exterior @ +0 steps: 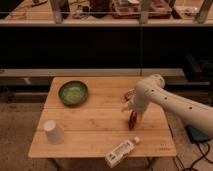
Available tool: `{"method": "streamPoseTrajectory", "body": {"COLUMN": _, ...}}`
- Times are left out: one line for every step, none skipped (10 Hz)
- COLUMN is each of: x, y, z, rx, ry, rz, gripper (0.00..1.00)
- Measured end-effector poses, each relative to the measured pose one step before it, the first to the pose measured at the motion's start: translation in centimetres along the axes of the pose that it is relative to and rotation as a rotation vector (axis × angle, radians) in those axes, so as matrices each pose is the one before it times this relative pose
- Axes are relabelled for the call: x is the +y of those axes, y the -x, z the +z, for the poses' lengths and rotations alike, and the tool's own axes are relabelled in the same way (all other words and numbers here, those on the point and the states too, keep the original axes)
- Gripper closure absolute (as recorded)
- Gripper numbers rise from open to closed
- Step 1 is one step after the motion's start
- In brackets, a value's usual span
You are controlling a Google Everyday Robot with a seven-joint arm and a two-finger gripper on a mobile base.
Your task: Drag the pepper across the table
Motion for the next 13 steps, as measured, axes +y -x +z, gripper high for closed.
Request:
{"method": "streamPoseTrajectory", "body": {"x": 0.389, "y": -0.347, "z": 0.805, "rx": 0.00562, "ry": 0.01940, "rz": -0.01486, "gripper": 0.20}}
{"method": "streamPoseTrajectory", "body": {"x": 0.288, "y": -0.332, "z": 1.147, "rx": -0.00438, "ry": 0.01621, "rz": -0.02497, "gripper": 0.20}}
{"method": "streamPoseTrajectory", "body": {"x": 0.598, "y": -0.230, "z": 0.724, "rx": -0.00528, "ry": -0.00270, "rz": -0.01045, "gripper": 0.20}}
{"method": "streamPoseTrajectory", "body": {"x": 0.614, "y": -0.361, "z": 0.899, "rx": -0.00341, "ry": -0.01360, "rz": -0.01665, "gripper": 0.20}}
{"method": "streamPoseTrajectory", "body": {"x": 0.748, "y": -0.411, "z": 0.884, "rx": -0.00174, "ry": -0.01712, "rz": -0.00965, "gripper": 0.20}}
{"method": "streamPoseTrajectory", "body": {"x": 0.688, "y": -0.489, "z": 0.539, "rx": -0.00005, "ry": -0.01668, "rz": -0.01220, "gripper": 0.20}}
{"method": "streamPoseTrajectory", "body": {"x": 0.148, "y": -0.306, "z": 0.098, "rx": 0.00380, "ry": -0.00625, "rz": -0.01007, "gripper": 0.20}}
{"method": "streamPoseTrajectory", "body": {"x": -0.037, "y": -0.118, "z": 0.150, "rx": 0.00390, "ry": 0.00227, "rz": -0.00876, "gripper": 0.20}}
{"method": "streamPoseTrajectory", "body": {"x": -0.400, "y": -0.097, "z": 0.002, "rx": 0.00783, "ry": 0.00446, "rz": -0.01505, "gripper": 0.20}}
{"method": "streamPoseTrajectory", "body": {"x": -0.468, "y": -0.019, "z": 0.018, "rx": 0.00701, "ry": 0.00627, "rz": -0.01511, "gripper": 0.20}}
{"method": "streamPoseTrajectory", "body": {"x": -0.483, "y": 0.012, "z": 0.057, "rx": 0.00316, "ry": 0.00443, "rz": -0.00845, "gripper": 0.20}}
{"method": "streamPoseTrajectory", "body": {"x": -0.541, "y": -0.031, "z": 0.121, "rx": 0.00211, "ry": 0.00610, "rz": -0.01155, "gripper": 0.20}}
{"method": "streamPoseTrajectory", "body": {"x": -0.272, "y": 0.053, "z": 0.238, "rx": -0.00479, "ry": 0.00061, "rz": -0.00329, "gripper": 0.20}}
